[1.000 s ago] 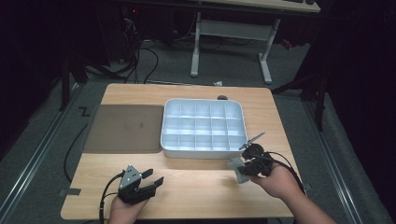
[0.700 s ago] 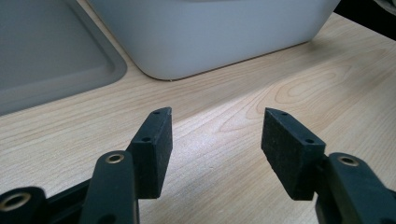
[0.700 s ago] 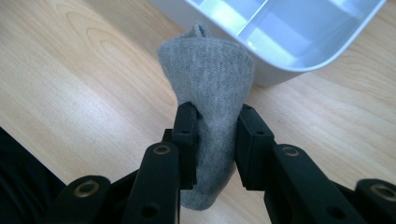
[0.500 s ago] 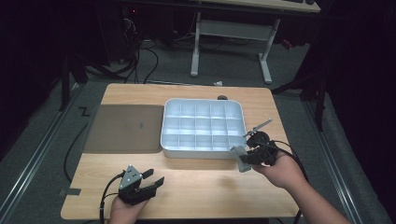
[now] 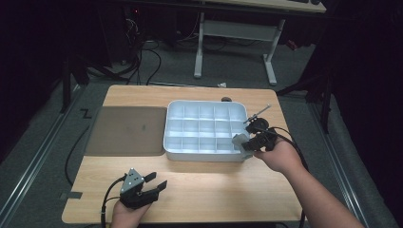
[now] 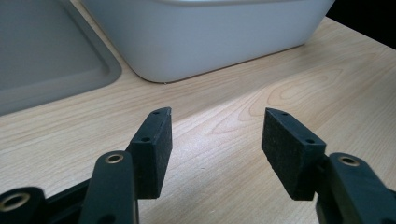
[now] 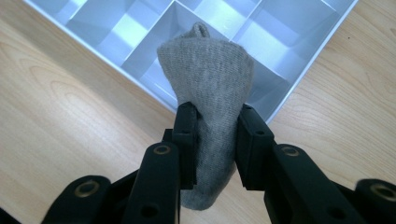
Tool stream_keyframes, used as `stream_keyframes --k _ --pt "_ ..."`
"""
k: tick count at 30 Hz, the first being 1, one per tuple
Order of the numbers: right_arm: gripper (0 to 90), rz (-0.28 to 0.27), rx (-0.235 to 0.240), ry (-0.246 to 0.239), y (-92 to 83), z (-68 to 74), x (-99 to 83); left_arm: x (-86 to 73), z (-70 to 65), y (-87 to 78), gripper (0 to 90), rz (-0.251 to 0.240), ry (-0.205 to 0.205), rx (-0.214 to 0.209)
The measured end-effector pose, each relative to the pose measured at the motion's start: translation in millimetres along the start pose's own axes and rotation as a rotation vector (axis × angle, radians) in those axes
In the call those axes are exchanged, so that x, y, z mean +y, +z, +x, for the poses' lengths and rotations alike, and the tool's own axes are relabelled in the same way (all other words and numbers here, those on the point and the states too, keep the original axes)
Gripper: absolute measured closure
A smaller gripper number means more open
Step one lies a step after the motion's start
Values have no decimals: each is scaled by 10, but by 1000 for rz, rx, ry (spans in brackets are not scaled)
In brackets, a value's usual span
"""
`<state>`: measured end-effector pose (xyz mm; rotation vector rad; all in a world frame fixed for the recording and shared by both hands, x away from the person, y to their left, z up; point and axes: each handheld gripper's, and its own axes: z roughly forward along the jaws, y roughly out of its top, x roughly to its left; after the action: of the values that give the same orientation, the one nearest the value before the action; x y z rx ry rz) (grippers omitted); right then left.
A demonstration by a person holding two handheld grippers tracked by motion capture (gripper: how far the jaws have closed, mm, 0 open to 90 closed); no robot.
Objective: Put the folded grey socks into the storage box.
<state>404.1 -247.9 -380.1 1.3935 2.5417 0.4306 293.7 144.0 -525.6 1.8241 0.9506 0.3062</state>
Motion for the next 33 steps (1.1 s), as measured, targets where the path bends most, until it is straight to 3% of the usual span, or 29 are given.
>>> stream_keyframes --k 3,10,25,30,31,33 --pt "730 4 -4 33 24 -72 46 -1 -3 9 439 0 -1 -2" --pt "730 19 1 59 119 -197 132 -13 4 15 439 0 -7 -4" --pt "735 77 -21 77 316 -211 223 -4 15 -16 439 -7 1 -4" --pt "736 102 -27 96 407 -213 233 -3 24 -17 439 -5 -1 -5" --pt "736 117 -28 122 416 -199 234 -3 24 -18 439 -6 -1 -6" --pt "737 118 -30 106 457 -207 228 -5 20 -19 439 -6 -1 -5"
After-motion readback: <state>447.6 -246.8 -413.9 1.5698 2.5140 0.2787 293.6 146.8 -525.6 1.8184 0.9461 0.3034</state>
